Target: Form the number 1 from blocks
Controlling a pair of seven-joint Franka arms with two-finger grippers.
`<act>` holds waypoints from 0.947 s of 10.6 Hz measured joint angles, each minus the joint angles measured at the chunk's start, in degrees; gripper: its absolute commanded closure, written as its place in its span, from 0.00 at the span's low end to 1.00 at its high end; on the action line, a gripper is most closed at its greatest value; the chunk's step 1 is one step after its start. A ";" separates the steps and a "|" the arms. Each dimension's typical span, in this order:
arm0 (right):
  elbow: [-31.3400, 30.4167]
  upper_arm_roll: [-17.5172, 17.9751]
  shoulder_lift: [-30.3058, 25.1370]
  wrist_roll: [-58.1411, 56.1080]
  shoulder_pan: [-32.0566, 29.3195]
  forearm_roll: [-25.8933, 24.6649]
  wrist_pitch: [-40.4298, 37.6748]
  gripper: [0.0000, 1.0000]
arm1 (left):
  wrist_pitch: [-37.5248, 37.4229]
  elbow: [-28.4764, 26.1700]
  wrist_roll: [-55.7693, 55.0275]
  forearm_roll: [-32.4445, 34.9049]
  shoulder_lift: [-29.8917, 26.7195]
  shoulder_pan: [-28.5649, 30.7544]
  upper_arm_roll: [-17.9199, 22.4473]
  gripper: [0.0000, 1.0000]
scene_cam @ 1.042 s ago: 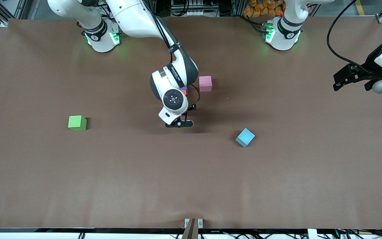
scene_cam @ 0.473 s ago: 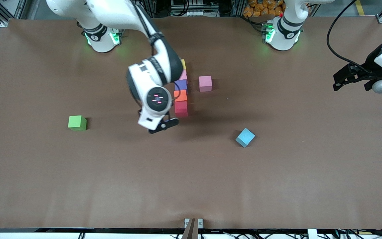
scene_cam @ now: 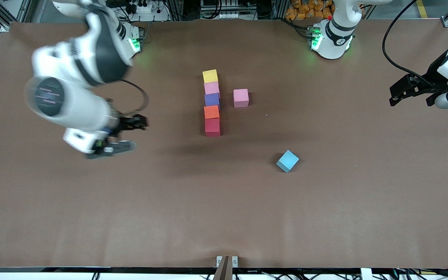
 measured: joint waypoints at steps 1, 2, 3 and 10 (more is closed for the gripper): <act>-0.14 3.36 -3.11 2.30 -5.91 -0.64 -0.32 0.00 | 0.00 0.01 0.00 -0.01 -0.01 0.00 -0.03 0.00; -0.34 6.62 -5.79 5.11 -11.81 -1.22 -1.06 0.00 | 0.00 0.01 0.00 -0.01 -0.01 0.00 -0.05 0.00; -0.70 8.94 -7.86 6.64 -16.90 -1.44 -1.64 0.00 | 0.00 0.02 0.00 -0.02 -0.01 -0.01 -0.08 0.00; -1.57 10.43 -13.83 7.20 -28.92 -10.06 -3.25 0.00 | 0.00 0.03 0.00 -0.02 -0.03 -0.01 -0.18 0.00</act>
